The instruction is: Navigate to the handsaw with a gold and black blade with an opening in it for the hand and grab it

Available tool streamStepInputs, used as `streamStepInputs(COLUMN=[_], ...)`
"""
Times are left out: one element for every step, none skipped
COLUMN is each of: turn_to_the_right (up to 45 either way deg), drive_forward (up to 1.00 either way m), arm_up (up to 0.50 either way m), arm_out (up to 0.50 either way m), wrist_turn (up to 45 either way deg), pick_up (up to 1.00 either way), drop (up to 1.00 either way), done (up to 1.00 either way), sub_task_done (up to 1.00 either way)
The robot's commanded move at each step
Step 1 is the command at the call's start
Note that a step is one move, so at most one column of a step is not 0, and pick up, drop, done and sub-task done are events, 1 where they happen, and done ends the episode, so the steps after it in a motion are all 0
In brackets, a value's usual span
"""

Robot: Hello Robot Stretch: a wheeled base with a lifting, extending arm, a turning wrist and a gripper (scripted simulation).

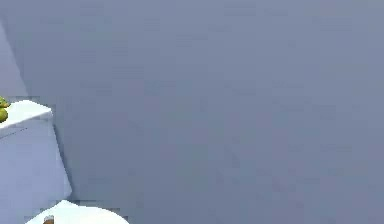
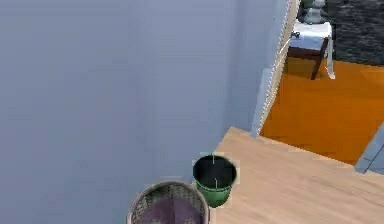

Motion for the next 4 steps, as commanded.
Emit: streamStepInputs(turn_to_the_right=[-45.0, -45.0, -45.0, -12.0], drive_forward=[0.00, 0.00, 0.00, 0.00], arm_up=[0.00, 0.00, 0.00, 0.00], arm_out=[0.00, 0.00, 0.00, 0.00], wrist_turn=[0.0, 0.0, 0.0, 0.0], pick_up=[0.00, 0.00, 0.00, 0.00], drop=[0.00, 0.00, 0.00, 0.00], done=[0.00, 0.00, 0.00, 0.00], sub_task_done=[0.00, 0.00, 0.00, 0.00])
